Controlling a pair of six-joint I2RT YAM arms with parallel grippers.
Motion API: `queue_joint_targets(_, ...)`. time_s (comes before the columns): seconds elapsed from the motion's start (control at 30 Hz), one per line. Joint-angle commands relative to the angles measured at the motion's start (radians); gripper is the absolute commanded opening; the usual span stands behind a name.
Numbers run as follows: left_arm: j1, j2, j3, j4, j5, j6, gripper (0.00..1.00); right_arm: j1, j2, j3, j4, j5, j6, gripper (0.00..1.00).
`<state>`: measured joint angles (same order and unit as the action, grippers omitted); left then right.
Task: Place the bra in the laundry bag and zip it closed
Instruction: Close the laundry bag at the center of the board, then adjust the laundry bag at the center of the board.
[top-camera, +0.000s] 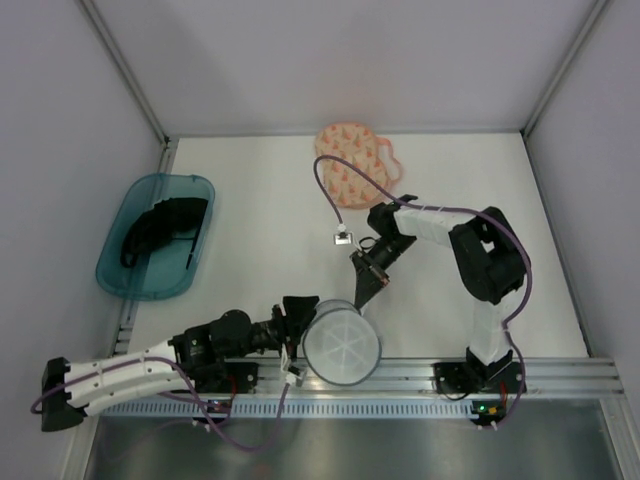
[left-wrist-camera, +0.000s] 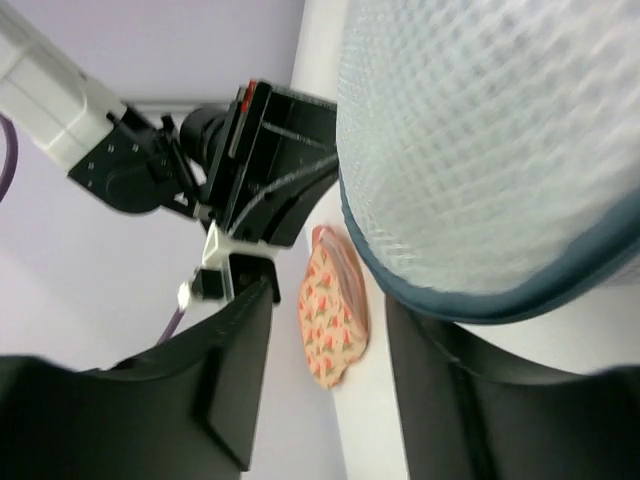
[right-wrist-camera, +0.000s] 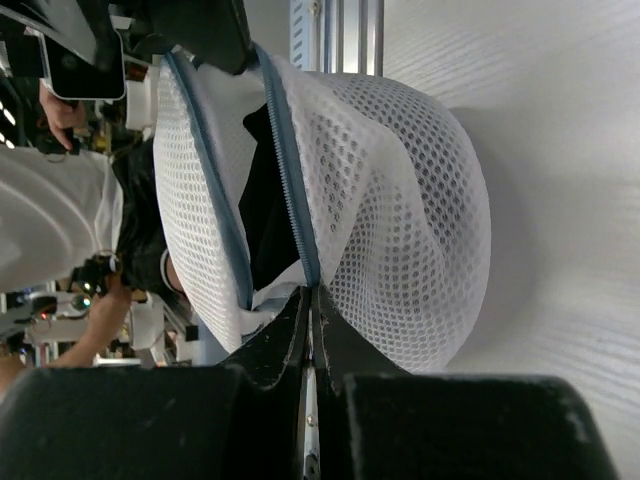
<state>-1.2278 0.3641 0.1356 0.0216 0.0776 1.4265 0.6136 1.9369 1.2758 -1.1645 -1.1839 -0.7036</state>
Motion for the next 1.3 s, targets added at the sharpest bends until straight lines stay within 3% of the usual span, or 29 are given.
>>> queue_joint_targets(0.0,0.014,-0.019,0.068,0.011,-0.099,-0.017,0.58,-0.06,-0.042,-0.01,-0.044,-0.078,-0.028,0.0)
queue_joint_targets(0.03,0.016,-0.027,0.074,-0.005,-0.11,-0.017,0.63,-0.074,-0.042,-0.012,-0.05,-0.085,-0.027,0.0)
queue_joint_targets(0.17,0.019,-0.071,0.111,-0.1,-0.185,-0.046,0.65,-0.196,-0.039,-0.026,-0.086,-0.141,-0.033,0.0)
queue_joint_targets(0.3,0.021,-0.094,0.163,-0.201,-0.336,-0.124,0.71,-0.319,-0.042,-0.065,-0.121,-0.183,-0.06,0.0)
queue_joint_targets(0.5,0.021,-0.047,0.3,-0.282,-0.421,-0.4,0.76,-0.414,-0.059,-0.127,-0.258,-0.237,-0.214,0.0)
queue_joint_targets(0.57,0.021,0.027,0.411,-0.366,-0.418,-0.567,0.73,-0.425,-0.11,-0.154,-0.177,-0.205,-0.075,0.0)
queue_joint_targets(0.6,0.021,0.126,0.45,-0.405,-0.418,-0.633,0.72,-0.428,-0.133,-0.203,-0.037,-0.183,0.006,0.0)
queue_joint_targets(0.63,0.021,0.178,0.49,-0.458,-0.421,-0.778,0.7,-0.428,-0.165,-0.239,0.099,-0.151,0.262,0.0)
queue_joint_targets(0.67,0.021,0.231,0.562,-0.478,-0.426,-0.857,0.7,-0.43,-0.247,-0.333,0.232,-0.064,0.4,0.0)
queue_joint_targets(0.7,0.021,0.322,0.591,-0.495,-0.417,-0.924,0.7,-0.431,-0.297,-0.383,0.476,-0.016,0.518,0.0)
queue_joint_targets(0.73,0.027,0.353,0.614,-0.506,-0.345,-1.031,0.71,-0.433,-0.341,-0.423,0.547,0.045,0.652,0.0)
queue_joint_targets(0.8,0.1,0.38,0.65,-0.509,-0.248,-1.121,0.73,-0.433,-0.435,-0.486,0.661,0.072,0.743,0.0)
queue_joint_targets(0.93,0.264,0.476,0.729,-0.594,-0.086,-1.413,0.75,-0.46,-0.464,-0.474,0.628,0.106,0.745,0.0)
queue_joint_targets(1.0,0.421,0.556,0.788,-0.638,0.199,-1.513,0.73,-0.471,-0.454,-0.48,0.62,0.118,0.731,0.0)
queue_joint_targets(1.1,0.555,0.683,0.825,-0.643,0.495,-1.701,0.7,-0.491,-0.449,-0.484,0.618,0.121,0.728,0.0)
queue_joint_targets(1.2,0.571,0.785,0.839,-0.599,0.577,-1.831,0.73,-0.492,-0.446,-0.481,0.618,0.104,0.727,0.0)
queue_joint_targets(1.27,0.586,0.821,0.799,-0.487,0.629,-1.942,0.77,-0.494,-0.45,-0.484,0.621,0.096,0.728,0.0)
